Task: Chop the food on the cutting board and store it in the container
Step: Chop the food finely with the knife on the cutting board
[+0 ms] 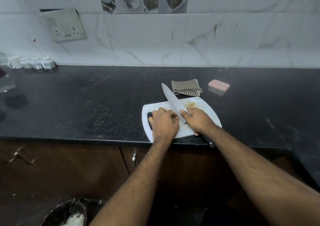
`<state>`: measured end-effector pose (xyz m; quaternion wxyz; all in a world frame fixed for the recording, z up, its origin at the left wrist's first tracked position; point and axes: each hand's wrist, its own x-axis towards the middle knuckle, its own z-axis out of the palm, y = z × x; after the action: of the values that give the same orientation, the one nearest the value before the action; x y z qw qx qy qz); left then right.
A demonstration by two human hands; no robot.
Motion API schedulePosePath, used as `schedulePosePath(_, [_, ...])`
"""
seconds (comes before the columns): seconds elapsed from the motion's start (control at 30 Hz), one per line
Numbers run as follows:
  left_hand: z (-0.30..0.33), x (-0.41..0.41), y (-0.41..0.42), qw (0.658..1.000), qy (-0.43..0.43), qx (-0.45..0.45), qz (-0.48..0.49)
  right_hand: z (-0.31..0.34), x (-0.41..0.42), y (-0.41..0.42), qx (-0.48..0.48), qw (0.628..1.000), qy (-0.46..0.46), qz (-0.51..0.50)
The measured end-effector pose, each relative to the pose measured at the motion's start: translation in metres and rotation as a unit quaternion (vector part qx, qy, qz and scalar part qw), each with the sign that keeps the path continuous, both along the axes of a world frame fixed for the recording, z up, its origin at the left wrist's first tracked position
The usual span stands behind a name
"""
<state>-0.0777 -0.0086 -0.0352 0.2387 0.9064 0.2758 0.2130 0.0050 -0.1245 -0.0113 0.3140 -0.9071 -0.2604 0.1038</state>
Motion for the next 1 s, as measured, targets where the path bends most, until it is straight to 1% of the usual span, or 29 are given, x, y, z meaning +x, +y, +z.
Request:
schedulePosePath(0.07, [0.0,0.0,-0.001,1.0,-0.004,0.004,0.01,0.0,0.0,0.0,0.016,1.0,0.018,0.001])
schedulePosePath(0.17, [0.0,0.001,-0.002,1.0,-0.008,0.011,0.017,-0.003,0.004,-0.004,0.113,0.986,0.119,0.004])
schedulePosePath(0.23, [0.0,0.001,-0.001,1.0,-0.012,0.011,0.019,-0.005,0.007,-0.006,0.148,0.977,0.153,0.004])
schedulePosePath(0.43, [-0.002,0.002,-0.001,1.0,-0.009,0.016,0.02,-0.007,0.012,-0.004,0.181,0.969,0.166,-0.028])
schedulePosePath(0.6, [-0.003,0.002,0.0,1.0,-0.023,0.007,0.0,-0.009,0.013,-0.006,0.184,0.971,0.149,0.016])
schedulePosePath(0.77, [-0.002,0.002,0.002,0.999,-0.035,-0.026,-0.018,-0.008,0.013,-0.009,0.193,0.961,0.192,0.044])
schedulePosePath(0.9, [-0.002,0.002,0.001,0.999,-0.024,-0.014,-0.015,-0.007,0.011,-0.007,0.181,0.965,0.185,0.041])
schedulePosePath(1.0, [-0.003,0.002,0.0,1.0,-0.018,0.011,-0.016,-0.008,0.012,-0.006,0.18,0.965,0.188,0.032])
